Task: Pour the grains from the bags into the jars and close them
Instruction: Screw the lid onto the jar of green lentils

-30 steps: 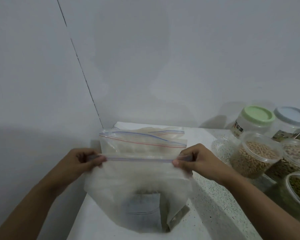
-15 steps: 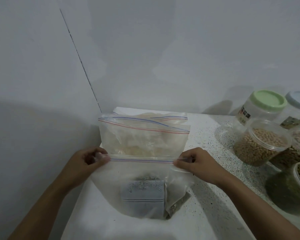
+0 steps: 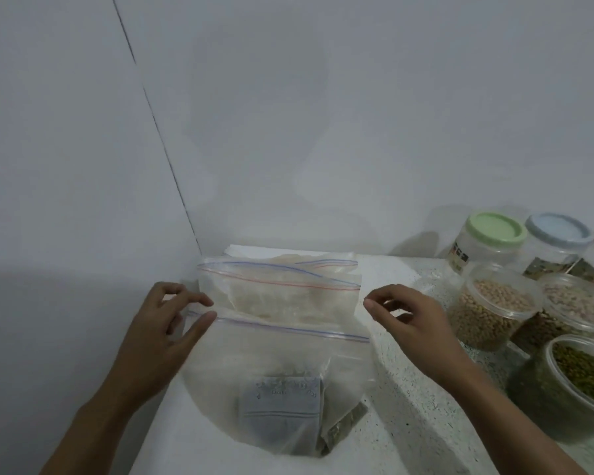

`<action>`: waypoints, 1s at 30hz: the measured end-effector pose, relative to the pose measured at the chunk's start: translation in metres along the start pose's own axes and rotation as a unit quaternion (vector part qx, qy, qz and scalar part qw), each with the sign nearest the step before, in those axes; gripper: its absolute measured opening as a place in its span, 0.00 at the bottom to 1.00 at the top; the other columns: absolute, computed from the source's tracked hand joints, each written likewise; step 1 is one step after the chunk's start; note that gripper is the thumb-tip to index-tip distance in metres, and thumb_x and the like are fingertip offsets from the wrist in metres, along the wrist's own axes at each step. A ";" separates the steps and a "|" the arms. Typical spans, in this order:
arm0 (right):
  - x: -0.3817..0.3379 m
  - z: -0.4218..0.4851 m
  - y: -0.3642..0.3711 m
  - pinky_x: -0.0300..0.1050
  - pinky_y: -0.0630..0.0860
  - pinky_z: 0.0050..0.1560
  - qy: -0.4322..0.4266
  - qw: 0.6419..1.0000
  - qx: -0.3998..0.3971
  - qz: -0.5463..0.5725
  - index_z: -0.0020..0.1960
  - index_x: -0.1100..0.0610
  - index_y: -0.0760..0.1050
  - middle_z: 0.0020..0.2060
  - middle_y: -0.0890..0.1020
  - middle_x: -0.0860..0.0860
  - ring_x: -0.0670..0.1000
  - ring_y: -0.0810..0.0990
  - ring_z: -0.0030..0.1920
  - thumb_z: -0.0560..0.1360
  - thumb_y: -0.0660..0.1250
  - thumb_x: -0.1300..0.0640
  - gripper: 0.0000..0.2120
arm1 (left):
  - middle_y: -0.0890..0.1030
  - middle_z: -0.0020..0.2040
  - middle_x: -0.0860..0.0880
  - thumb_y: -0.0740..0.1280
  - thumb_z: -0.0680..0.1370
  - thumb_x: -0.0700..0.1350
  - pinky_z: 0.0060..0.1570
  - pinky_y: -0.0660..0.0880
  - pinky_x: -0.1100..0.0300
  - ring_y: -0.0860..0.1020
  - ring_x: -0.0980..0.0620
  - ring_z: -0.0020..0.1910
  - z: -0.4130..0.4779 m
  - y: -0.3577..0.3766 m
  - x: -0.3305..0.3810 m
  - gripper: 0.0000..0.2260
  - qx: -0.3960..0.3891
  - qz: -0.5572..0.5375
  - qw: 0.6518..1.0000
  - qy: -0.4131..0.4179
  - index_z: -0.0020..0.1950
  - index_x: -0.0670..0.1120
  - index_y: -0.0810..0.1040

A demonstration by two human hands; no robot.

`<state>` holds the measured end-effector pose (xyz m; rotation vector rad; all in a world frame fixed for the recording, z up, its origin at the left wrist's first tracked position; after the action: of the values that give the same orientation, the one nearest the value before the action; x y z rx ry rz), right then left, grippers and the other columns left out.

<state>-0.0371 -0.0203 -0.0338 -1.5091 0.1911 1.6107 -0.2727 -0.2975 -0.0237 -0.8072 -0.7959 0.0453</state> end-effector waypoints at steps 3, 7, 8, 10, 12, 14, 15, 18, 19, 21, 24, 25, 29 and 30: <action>-0.006 -0.006 -0.013 0.47 0.80 0.40 -0.007 0.999 0.012 0.049 0.47 0.51 0.84 0.43 0.85 0.45 0.50 0.84 0.40 0.78 0.72 0.57 0.03 | 0.76 0.52 0.53 0.72 0.78 0.48 0.38 0.69 0.69 0.75 0.57 0.37 0.007 -0.004 0.041 0.01 0.029 0.004 0.997 0.066 0.49 0.54 0.82; -0.012 -0.015 -0.036 0.44 0.79 0.41 -0.009 0.994 0.021 0.108 0.49 0.54 0.84 0.40 0.85 0.52 0.53 0.84 0.38 0.77 0.72 0.57 0.04 | 0.80 0.41 0.53 0.71 0.76 0.50 0.35 0.70 0.63 0.73 0.52 0.32 0.018 0.016 0.089 0.04 0.008 -0.102 0.990 0.093 0.46 0.51 0.82; -0.013 -0.018 -0.043 0.44 0.79 0.41 -0.008 0.992 0.023 0.120 0.50 0.55 0.84 0.40 0.85 0.53 0.54 0.84 0.39 0.76 0.71 0.55 0.06 | 0.80 0.39 0.54 0.70 0.76 0.52 0.35 0.70 0.64 0.73 0.52 0.32 0.020 0.028 0.100 0.06 -0.008 -0.122 0.988 0.097 0.45 0.50 0.82; -0.014 -0.025 -0.060 0.44 0.79 0.42 -0.007 0.991 0.034 0.130 0.51 0.56 0.84 0.40 0.84 0.54 0.55 0.84 0.39 0.75 0.71 0.54 0.08 | 0.81 0.39 0.54 0.68 0.76 0.55 0.37 0.72 0.61 0.75 0.51 0.34 0.023 0.055 0.121 0.10 -0.053 -0.156 0.981 0.103 0.45 0.50 0.82; -0.008 -0.035 -0.080 0.44 0.79 0.42 0.000 0.990 0.048 0.133 0.51 0.57 0.84 0.40 0.84 0.55 0.55 0.84 0.39 0.76 0.71 0.57 0.06 | 0.82 0.39 0.52 0.68 0.76 0.56 0.38 0.74 0.55 0.77 0.48 0.36 0.026 0.088 0.142 0.10 -0.096 -0.198 0.970 0.104 0.46 0.51 0.82; 0.001 -0.046 -0.106 0.43 0.79 0.43 0.009 0.989 0.068 0.133 0.51 0.56 0.84 0.40 0.84 0.55 0.55 0.84 0.39 0.77 0.71 0.59 0.05 | 0.82 0.39 0.49 0.69 0.76 0.57 0.40 0.75 0.48 0.79 0.44 0.37 0.026 0.122 0.167 0.10 -0.127 -0.251 0.954 0.100 0.47 0.51 0.82; 0.004 -0.050 -0.114 0.44 0.79 0.43 0.012 0.988 0.074 0.136 0.51 0.55 0.84 0.40 0.84 0.55 0.55 0.83 0.39 0.78 0.71 0.58 0.05 | 0.82 0.39 0.48 0.69 0.76 0.57 0.40 0.75 0.47 0.79 0.42 0.38 0.025 0.133 0.177 0.10 -0.138 -0.270 0.948 0.099 0.47 0.51 0.82; 0.019 -0.066 -0.151 0.49 0.81 0.44 0.010 0.987 0.096 0.124 0.50 0.54 0.84 0.39 0.84 0.53 0.55 0.83 0.39 0.78 0.71 0.59 0.04 | 0.82 0.40 0.48 0.70 0.75 0.57 0.38 0.76 0.54 0.80 0.43 0.39 0.023 0.176 0.215 0.10 -0.171 -0.298 0.935 0.091 0.48 0.52 0.83; 0.023 -0.069 -0.161 0.51 0.82 0.44 0.009 0.988 0.101 0.118 0.50 0.54 0.84 0.39 0.84 0.53 0.55 0.83 0.39 0.78 0.71 0.60 0.04 | 0.82 0.40 0.48 0.70 0.75 0.56 0.39 0.75 0.56 0.80 0.44 0.39 0.021 0.189 0.226 0.09 -0.183 -0.302 0.932 0.086 0.48 0.52 0.83; 0.036 -0.078 -0.187 0.48 0.82 0.45 0.010 0.989 0.110 0.103 0.50 0.53 0.84 0.39 0.85 0.51 0.54 0.84 0.40 0.78 0.71 0.60 0.04 | 0.82 0.40 0.48 0.71 0.76 0.55 0.41 0.76 0.54 0.79 0.43 0.40 0.015 0.216 0.251 0.08 -0.204 -0.310 0.925 0.083 0.48 0.52 0.83; 0.050 -0.087 -0.215 0.44 0.80 0.47 0.022 0.988 0.109 0.104 0.51 0.51 0.84 0.40 0.85 0.49 0.52 0.84 0.43 0.78 0.71 0.57 0.04 | 0.83 0.43 0.47 0.72 0.79 0.51 0.45 0.78 0.48 0.81 0.44 0.43 0.004 0.243 0.277 0.04 -0.221 -0.317 0.920 0.062 0.50 0.52 0.83; 0.059 -0.093 -0.231 0.45 0.80 0.47 0.023 0.987 0.108 0.113 0.51 0.51 0.84 0.40 0.85 0.49 0.53 0.84 0.43 0.78 0.71 0.58 0.04 | 0.83 0.44 0.47 0.71 0.78 0.50 0.45 0.77 0.48 0.81 0.46 0.44 -0.002 0.257 0.290 0.03 -0.218 -0.311 0.923 0.058 0.50 0.53 0.83; 0.090 -0.104 -0.274 0.48 0.80 0.47 0.011 0.990 0.116 0.085 0.49 0.49 0.84 0.41 0.85 0.47 0.52 0.84 0.45 0.79 0.72 0.62 0.08 | 0.82 0.50 0.51 0.71 0.79 0.50 0.46 0.79 0.49 0.80 0.48 0.52 -0.027 0.300 0.315 0.04 -0.198 -0.286 0.937 0.022 0.53 0.56 0.82; 0.100 -0.106 -0.283 0.46 0.80 0.47 0.011 0.991 0.119 0.064 0.49 0.48 0.84 0.43 0.85 0.46 0.51 0.83 0.46 0.78 0.72 0.62 0.08 | 0.82 0.52 0.51 0.71 0.77 0.50 0.48 0.79 0.50 0.80 0.49 0.54 -0.033 0.309 0.319 0.06 -0.184 -0.285 0.941 0.005 0.54 0.56 0.81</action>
<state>0.2449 0.1273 -0.0199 -1.3540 0.4841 1.6073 0.0546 0.0035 -0.0446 -0.8975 -1.0198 -0.6420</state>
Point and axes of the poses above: each hand's wrist, its own z-axis towards the middle knuckle, its own y-axis out of the palm, x = y × z, the point moved 3 cm from there along z, towards the middle knuckle
